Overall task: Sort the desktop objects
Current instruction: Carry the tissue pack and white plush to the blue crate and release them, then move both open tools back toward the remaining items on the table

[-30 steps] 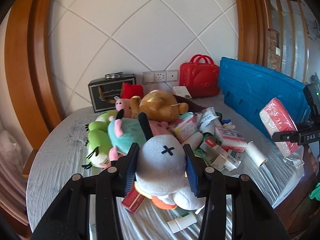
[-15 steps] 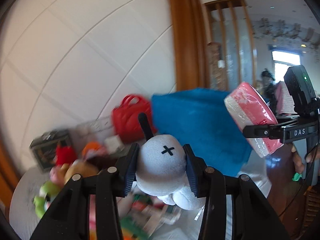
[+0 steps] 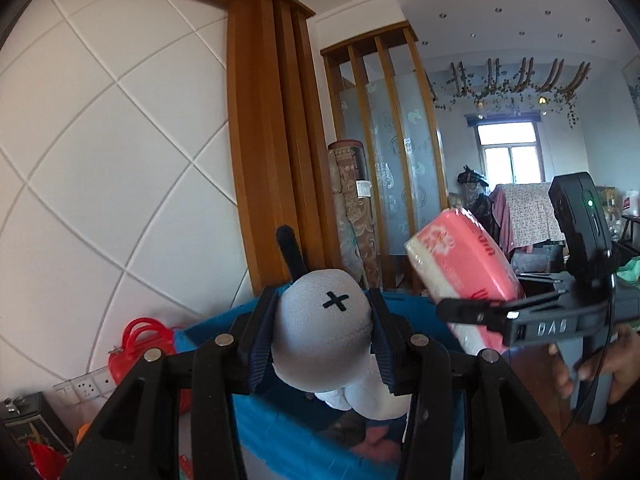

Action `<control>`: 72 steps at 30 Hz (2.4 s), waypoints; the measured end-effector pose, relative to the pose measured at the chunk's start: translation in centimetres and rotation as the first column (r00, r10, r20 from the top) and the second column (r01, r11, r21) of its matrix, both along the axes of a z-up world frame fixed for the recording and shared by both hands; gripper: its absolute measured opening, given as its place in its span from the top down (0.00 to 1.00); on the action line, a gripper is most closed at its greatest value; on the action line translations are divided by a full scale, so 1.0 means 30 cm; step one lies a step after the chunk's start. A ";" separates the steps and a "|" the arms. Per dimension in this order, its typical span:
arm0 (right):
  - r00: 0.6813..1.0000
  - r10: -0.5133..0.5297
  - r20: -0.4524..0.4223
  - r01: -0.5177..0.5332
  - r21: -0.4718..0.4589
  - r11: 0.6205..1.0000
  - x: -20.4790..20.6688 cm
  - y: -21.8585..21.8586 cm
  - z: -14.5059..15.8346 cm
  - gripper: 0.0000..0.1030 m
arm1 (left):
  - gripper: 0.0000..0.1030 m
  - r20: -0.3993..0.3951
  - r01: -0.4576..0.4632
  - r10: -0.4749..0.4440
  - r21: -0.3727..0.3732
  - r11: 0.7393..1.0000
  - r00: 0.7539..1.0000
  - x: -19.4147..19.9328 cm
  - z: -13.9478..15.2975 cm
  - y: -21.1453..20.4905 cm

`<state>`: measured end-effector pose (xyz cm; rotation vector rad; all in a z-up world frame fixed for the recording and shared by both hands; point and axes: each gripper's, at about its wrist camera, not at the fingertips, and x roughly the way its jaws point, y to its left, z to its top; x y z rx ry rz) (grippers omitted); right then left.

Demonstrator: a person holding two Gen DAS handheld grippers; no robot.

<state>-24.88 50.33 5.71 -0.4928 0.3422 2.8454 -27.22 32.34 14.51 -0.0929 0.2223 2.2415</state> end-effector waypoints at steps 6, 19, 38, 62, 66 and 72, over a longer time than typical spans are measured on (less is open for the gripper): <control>0.999 -0.036 0.026 0.038 -0.061 0.997 -0.123 0.263 -0.018 0.09 | 0.18 0.024 -0.122 0.123 -0.022 0.992 0.992 -0.076 0.003 0.248; 1.000 -0.008 -0.012 0.007 -0.061 0.998 -0.077 0.379 -0.056 0.00 | 0.11 0.060 -0.310 0.313 -0.054 0.949 0.948 -0.097 -0.071 0.275; 0.979 0.202 -0.019 -0.199 0.092 0.976 0.125 -0.192 -0.114 0.00 | 0.11 0.113 -0.536 0.549 -0.129 0.835 0.828 0.114 -0.276 -0.263; 0.885 0.433 0.171 -0.436 -0.022 0.900 -0.067 -0.915 -0.365 0.00 | 0.11 0.196 -0.747 0.811 -0.317 0.585 0.551 0.171 -0.537 -1.069; 0.859 0.473 0.194 -0.475 -0.043 0.879 -0.132 -0.931 -0.397 0.00 | 0.11 0.200 -0.784 0.854 -0.340 0.520 0.480 0.142 -0.570 -1.105; 0.832 0.512 0.214 -0.518 -0.032 0.855 -0.201 -0.924 -0.405 0.00 | 0.11 0.218 -0.819 0.891 -0.353 0.452 0.398 0.107 -0.618 -1.147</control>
